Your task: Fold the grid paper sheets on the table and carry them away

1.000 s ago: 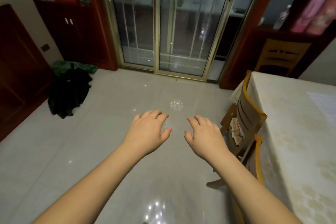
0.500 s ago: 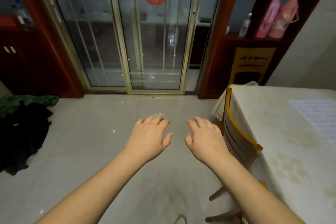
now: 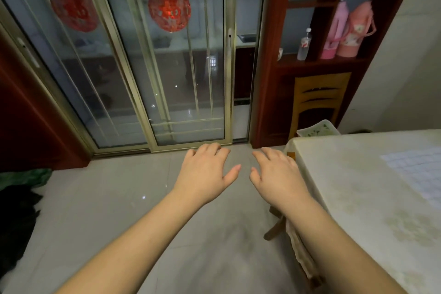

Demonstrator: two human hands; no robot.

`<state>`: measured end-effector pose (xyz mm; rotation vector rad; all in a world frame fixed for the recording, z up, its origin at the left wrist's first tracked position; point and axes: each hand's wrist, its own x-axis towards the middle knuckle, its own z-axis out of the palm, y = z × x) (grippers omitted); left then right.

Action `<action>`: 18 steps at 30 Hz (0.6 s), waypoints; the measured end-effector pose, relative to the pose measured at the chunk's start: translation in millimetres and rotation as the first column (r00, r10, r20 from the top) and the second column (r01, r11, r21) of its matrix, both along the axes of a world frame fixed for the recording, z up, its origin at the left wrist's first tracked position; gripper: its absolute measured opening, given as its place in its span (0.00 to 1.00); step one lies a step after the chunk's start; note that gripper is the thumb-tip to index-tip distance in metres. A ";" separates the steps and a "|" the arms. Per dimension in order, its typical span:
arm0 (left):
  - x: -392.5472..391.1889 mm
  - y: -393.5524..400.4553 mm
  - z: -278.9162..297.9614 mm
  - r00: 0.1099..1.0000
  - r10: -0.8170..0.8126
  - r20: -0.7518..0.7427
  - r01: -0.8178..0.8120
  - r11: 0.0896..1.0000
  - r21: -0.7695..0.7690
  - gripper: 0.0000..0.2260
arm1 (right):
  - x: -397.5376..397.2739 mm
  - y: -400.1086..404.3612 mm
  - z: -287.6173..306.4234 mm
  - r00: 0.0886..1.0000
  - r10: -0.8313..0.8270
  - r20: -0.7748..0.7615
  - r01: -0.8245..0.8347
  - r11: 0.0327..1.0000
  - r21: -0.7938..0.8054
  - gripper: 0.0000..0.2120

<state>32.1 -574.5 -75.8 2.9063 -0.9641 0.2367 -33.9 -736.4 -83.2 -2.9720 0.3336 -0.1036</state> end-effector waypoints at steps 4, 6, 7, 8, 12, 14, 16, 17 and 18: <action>48.1 -24.4 -3.5 0.999 -0.042 -0.002 0.042 0.999 0.003 0.26 | 36.4 -23.2 -2.0 0.999 -0.041 0.020 0.041 0.999 -0.008 0.24; 73.9 -33.7 -5.6 0.997 -0.074 -0.005 0.074 0.997 0.002 0.26 | 58.1 -30.9 -3.7 0.998 -0.059 0.016 0.059 0.998 -0.001 0.24; 87.5 -37.4 -6.5 0.996 -0.090 -0.002 0.090 0.996 0.001 0.26 | 69.7 -33.8 -4.9 0.998 -0.067 0.009 0.067 0.998 0.000 0.24; 101.9 -40.4 -7.2 0.995 -0.104 0.005 0.104 0.995 -0.003 0.26 | 82.7 -36.5 -6.1 0.997 -0.074 0.004 0.074 0.997 0.000 0.25; 164.6 -45.8 -14.7 0.989 -0.145 -0.036 0.143 0.988 -0.060 0.23 | 145.5 -43.4 -11.6 0.992 -0.123 -0.001 0.123 0.992 -0.005 0.25; 197.4 -46.6 -16.6 0.984 -0.163 -0.078 0.156 0.984 -0.090 0.23 | 178.1 -42.2 -12.9 0.989 -0.146 -0.013 0.146 0.989 0.006 0.25; 227.6 -46.7 -17.1 0.981 -0.178 -0.084 0.168 0.980 -0.107 0.23 | 207.7 -38.5 -14.2 0.987 -0.160 -0.028 0.160 0.987 0.029 0.25; 241.0 -46.7 -17.5 0.978 -0.186 -0.094 0.175 0.978 -0.112 0.23 | 220.6 -36.9 -15.0 0.986 -0.165 -0.035 0.166 0.986 0.031 0.25; 254.3 -47.0 -18.4 0.976 -0.197 -0.096 0.186 0.976 -0.110 0.23 | 232.9 -35.9 -16.3 0.984 -0.173 -0.037 0.174 0.984 0.024 0.24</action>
